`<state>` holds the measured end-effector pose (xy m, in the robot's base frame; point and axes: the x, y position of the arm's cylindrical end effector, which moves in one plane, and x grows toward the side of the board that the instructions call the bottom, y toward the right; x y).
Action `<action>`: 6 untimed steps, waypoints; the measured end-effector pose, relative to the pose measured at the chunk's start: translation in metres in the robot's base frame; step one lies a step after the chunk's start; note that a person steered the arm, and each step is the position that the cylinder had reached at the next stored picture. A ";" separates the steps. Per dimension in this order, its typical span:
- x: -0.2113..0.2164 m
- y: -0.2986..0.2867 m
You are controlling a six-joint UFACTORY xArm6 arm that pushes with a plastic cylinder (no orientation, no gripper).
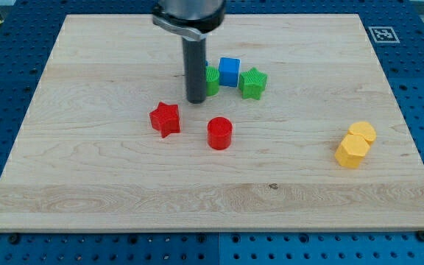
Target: Separate the green blocks from the blue blocks
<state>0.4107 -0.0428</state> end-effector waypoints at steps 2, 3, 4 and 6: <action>-0.020 -0.043; -0.029 -0.011; -0.027 0.047; 0.001 0.151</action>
<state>0.4113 0.1082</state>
